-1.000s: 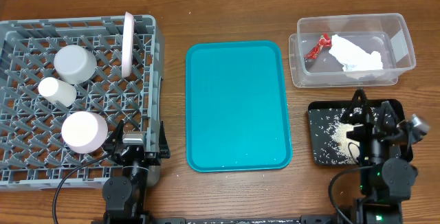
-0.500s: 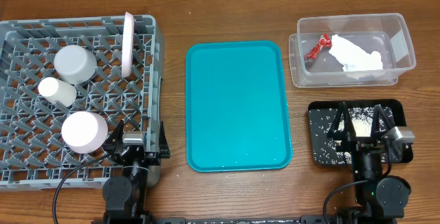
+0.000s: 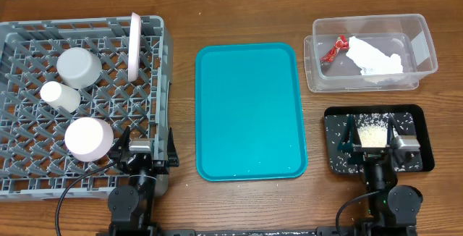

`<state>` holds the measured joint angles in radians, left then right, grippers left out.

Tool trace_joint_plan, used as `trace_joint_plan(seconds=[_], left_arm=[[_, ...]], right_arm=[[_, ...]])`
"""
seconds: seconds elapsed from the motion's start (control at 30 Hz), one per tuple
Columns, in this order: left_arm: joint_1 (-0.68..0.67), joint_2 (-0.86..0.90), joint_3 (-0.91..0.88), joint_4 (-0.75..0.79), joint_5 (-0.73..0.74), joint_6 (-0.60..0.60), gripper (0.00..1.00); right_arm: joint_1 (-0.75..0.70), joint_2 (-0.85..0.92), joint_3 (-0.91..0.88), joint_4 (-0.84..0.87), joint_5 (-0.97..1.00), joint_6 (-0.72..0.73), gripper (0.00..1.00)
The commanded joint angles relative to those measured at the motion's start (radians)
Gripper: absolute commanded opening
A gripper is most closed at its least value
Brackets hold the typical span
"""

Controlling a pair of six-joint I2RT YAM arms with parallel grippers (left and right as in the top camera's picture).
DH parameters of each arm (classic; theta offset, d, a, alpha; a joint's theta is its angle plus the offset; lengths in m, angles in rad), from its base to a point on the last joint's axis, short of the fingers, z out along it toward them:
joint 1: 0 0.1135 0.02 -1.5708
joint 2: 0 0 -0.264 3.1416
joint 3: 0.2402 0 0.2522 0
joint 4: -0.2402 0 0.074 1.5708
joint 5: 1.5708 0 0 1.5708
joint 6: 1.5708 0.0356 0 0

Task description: Sort waste into correct bins and load items into the dishwasher

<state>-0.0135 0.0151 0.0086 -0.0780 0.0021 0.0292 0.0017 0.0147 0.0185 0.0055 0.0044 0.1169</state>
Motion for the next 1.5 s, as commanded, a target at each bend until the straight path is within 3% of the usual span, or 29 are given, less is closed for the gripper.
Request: trace_joint_plan(seconds=[0.0,0.33,0.57,1.47], left_arm=[[-0.006,-0.011,-0.004,0.001,-0.012,0.016,1.00],[-0.006,-0.011,-0.004,0.001,-0.012,0.016,1.00],[-0.006,-0.011,-0.004,0.001,-0.012,0.016,1.00],[-0.006,-0.010,-0.004,0.001,-0.012,0.016,1.00]], right_arm=[[0.006,-0.013,-0.011,-0.041,-0.006,-0.118,1.00],[0.006,-0.013,-0.011,-0.090,-0.003,-0.380,1.00],[0.007,-0.013,-0.011,-0.091,-0.007,-0.292,1.00],[0.009,-0.013,-0.011,-0.090,-0.007,-0.300,1.00]])
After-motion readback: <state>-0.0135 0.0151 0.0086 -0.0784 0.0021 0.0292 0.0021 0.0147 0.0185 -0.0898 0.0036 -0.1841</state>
